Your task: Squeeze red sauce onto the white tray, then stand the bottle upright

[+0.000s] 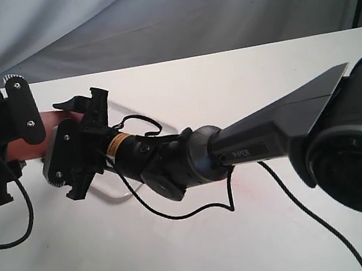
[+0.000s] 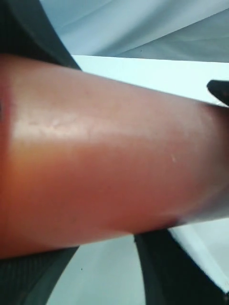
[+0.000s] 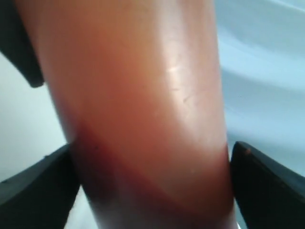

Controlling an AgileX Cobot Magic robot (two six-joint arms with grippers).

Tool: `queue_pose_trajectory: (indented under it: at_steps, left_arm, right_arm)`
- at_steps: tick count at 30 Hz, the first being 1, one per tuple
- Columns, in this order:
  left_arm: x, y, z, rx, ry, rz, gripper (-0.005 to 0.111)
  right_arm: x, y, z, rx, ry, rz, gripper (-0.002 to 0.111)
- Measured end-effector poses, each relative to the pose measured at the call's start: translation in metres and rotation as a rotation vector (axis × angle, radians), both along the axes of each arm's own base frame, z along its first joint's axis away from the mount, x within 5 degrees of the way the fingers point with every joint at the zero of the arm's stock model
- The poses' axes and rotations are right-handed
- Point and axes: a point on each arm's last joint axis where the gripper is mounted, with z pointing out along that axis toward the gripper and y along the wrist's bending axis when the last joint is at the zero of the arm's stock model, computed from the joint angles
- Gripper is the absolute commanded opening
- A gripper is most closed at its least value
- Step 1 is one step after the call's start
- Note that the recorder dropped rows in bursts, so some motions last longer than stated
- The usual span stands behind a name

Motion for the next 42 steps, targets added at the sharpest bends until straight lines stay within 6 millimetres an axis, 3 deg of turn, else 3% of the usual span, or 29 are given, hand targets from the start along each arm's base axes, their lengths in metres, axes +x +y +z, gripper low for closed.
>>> queue_pose_trajectory:
  at_steps: [6, 27, 30, 33, 38, 42]
  left_arm:
    - [-0.0001, -0.0004, 0.0, 0.003, 0.0, -0.005, 0.0]
    - [0.0007, -0.0014, 0.0007, 0.008, -0.01, -0.027, 0.0]
    - [0.0008, -0.0014, 0.0007, 0.009, -0.01, -0.027, 0.0]
    - [0.0008, -0.0014, 0.0007, 0.009, -0.01, -0.027, 0.0]
    - [0.0008, -0.0014, 0.0007, 0.009, -0.01, -0.027, 0.0]
    - [0.0007, -0.0015, 0.0006, 0.005, -0.01, -0.025, 0.0]
  right_arm:
    - [0.0003, -0.0002, 0.0, -0.01, -0.014, -0.002, 0.002]
    - [0.0026, -0.002, 0.0004, 0.009, 0.004, -0.038, 0.0]
    - [0.0026, -0.002, 0.0006, 0.01, 0.003, -0.038, 0.012]
    - [0.0026, -0.002, 0.0006, 0.01, 0.003, -0.038, 0.037]
    - [0.0026, -0.002, 0.0006, 0.005, -0.004, -0.036, 0.101]
    - [0.0036, -0.0026, 0.0015, -0.001, -0.028, -0.046, 0.105]
